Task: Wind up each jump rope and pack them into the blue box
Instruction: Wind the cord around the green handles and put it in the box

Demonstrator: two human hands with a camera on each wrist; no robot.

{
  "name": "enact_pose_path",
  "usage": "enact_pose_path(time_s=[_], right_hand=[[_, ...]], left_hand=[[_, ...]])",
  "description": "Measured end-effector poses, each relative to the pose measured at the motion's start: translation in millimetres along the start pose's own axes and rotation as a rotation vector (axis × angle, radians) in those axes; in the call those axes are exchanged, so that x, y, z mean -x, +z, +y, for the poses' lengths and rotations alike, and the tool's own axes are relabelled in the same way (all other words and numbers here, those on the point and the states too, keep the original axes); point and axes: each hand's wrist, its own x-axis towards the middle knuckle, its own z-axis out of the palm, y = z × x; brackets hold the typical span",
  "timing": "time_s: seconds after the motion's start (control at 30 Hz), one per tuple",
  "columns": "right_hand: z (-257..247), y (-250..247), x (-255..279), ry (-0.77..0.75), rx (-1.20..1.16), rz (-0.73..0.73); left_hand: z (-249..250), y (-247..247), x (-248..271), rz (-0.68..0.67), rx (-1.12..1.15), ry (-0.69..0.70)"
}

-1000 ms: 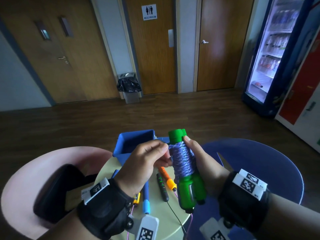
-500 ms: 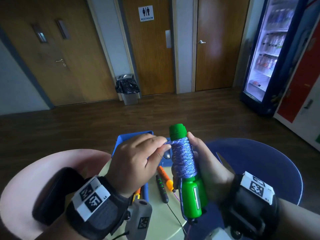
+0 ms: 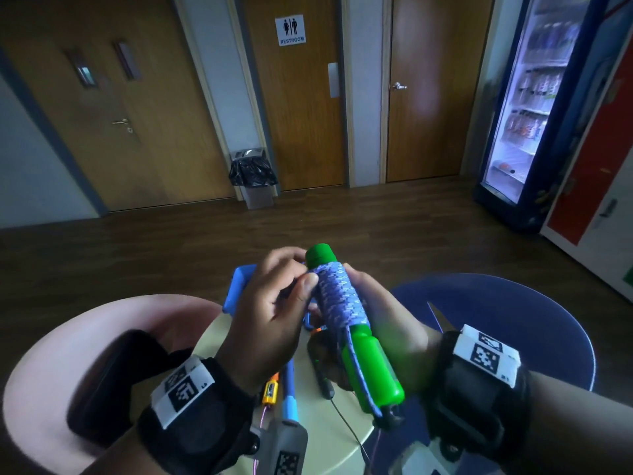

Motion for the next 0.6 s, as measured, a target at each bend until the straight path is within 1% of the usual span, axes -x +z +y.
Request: enact_pose_path(time_s=[0.07, 0.1, 0.2, 0.23, 0.3, 0.37, 0.5, 0.6], right_hand=[[2, 0, -5, -0.01, 0.056, 0.064], [3, -1, -8, -0.038, 0.082, 0.106], [4, -3, -16, -0.102, 0.183, 0.287], [4, -3, -16, -0.093, 0.186, 0.305], [4, 2, -11, -0.047, 0.182, 0.276], [7, 1, -11, -0.018, 0.201, 0.252], [15, -2, -11, -0.034, 0.211, 0.267], [21, -3, -13, -0.064, 0.22, 0.31]], left_hand=[[-6, -1, 3, 0.005, 0.089, -0.114], [-10, -4, 4, -0.004, 0.066, -0.12], [-16, -14, 7, -0.047, -0.149, 0.001], [-16, -16, 7, -0.056, -0.221, 0.048], [-12, -16, 6, -0.069, -0.315, 0.099], [-7, -15, 6, -0.09, -0.344, 0.1], [-1, -19, 8, -0.107, -0.443, 0.13], [3, -22, 10, -0.167, -0.446, 0.179]])
